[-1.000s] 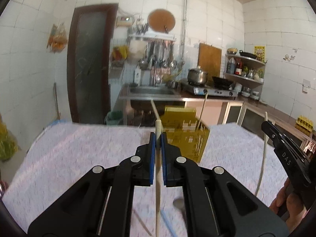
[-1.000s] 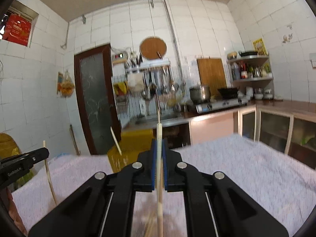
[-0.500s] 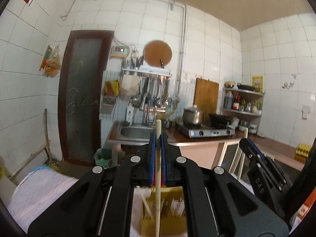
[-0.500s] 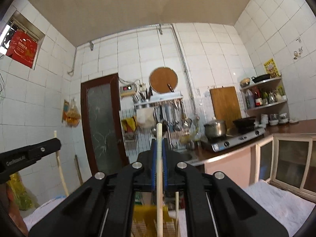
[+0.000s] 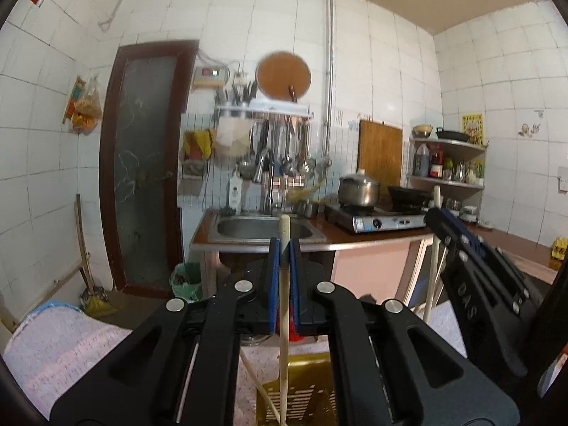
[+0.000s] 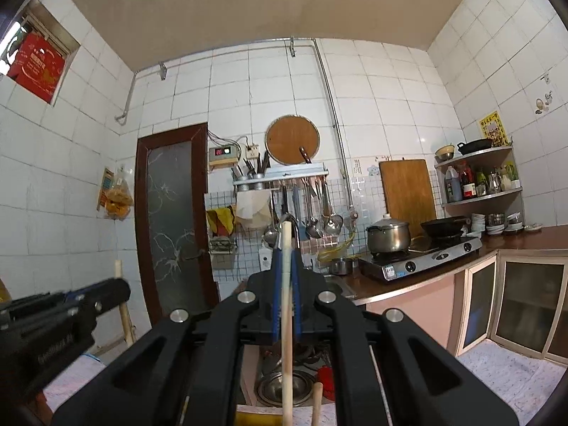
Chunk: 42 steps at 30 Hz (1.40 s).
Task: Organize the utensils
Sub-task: 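Raise both chopsticks over the yellow holder and open both tools to drop them, then move both open tools back down toward the utensils on the table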
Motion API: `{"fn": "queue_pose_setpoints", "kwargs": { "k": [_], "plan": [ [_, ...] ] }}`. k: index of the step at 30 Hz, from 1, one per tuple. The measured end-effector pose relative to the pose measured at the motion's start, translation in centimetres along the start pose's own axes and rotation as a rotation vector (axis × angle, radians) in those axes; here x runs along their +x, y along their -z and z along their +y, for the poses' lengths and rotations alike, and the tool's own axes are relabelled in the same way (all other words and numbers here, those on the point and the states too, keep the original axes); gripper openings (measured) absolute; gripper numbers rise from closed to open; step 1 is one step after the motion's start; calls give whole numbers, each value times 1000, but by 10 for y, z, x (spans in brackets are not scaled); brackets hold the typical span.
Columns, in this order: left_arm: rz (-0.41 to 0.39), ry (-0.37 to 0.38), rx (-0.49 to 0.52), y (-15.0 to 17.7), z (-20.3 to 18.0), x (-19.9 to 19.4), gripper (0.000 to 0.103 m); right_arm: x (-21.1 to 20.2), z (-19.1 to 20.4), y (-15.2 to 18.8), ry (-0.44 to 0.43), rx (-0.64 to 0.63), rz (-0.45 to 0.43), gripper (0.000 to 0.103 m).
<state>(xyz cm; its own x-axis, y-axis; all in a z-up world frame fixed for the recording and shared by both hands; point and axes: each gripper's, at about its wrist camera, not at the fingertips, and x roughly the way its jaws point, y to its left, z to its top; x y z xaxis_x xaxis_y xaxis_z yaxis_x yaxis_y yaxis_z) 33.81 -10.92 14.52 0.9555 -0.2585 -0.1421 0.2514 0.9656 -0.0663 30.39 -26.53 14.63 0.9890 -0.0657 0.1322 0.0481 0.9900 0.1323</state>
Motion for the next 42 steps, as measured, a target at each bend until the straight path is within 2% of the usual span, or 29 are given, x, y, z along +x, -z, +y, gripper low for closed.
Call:
{"fn": "queue_pose_setpoints", "kwargs": {
  "k": [3,10,11,13,14,15,16,17,18,21,22,23,27,34,39,42],
  "plan": [
    [23,-5,8,16,3,7,4,9,-3,11,-5,-2,25,6],
    [95,-19,-14,40,15,14,5,0,-5,42,-14,-39,93,6],
    [116,-13,-9,42,17,12,9,-3,-7,44,-12,-39,105,6],
    [134,-14,-16,42,20,8,37,-10,-11,44,1,-39,133,7],
    [129,-20,-31,40,24,1,60,-14,-14,43,7,-37,149,7],
    [115,-30,-45,38,28,-7,74,-18,-16,41,11,-38,165,11],
    [105,-40,-54,35,32,-15,79,-24,-19,39,14,-37,186,31],
    [111,-45,-57,32,35,-23,86,-29,-22,37,19,-32,192,60],
    [125,-49,-55,30,38,-29,90,-37,-25,35,24,-24,189,66],
    [184,-65,-63,28,48,-50,97,-61,-30,24,45,-35,206,70],
    [196,-70,-66,28,50,-56,98,-71,-32,20,50,-34,227,75],
    [211,-83,-72,30,53,-66,98,-77,-33,18,50,-31,244,81],
    [266,-115,-66,46,62,-98,98,-108,-33,19,60,-37,329,88],
    [376,-144,-66,98,69,-131,98,-157,-35,60,82,-51,500,90],
    [501,-162,-88,146,70,-142,98,-173,-46,95,117,31,627,91],
    [572,-160,-106,171,70,-142,98,-178,-46,116,128,27,685,91]
  ]
}}
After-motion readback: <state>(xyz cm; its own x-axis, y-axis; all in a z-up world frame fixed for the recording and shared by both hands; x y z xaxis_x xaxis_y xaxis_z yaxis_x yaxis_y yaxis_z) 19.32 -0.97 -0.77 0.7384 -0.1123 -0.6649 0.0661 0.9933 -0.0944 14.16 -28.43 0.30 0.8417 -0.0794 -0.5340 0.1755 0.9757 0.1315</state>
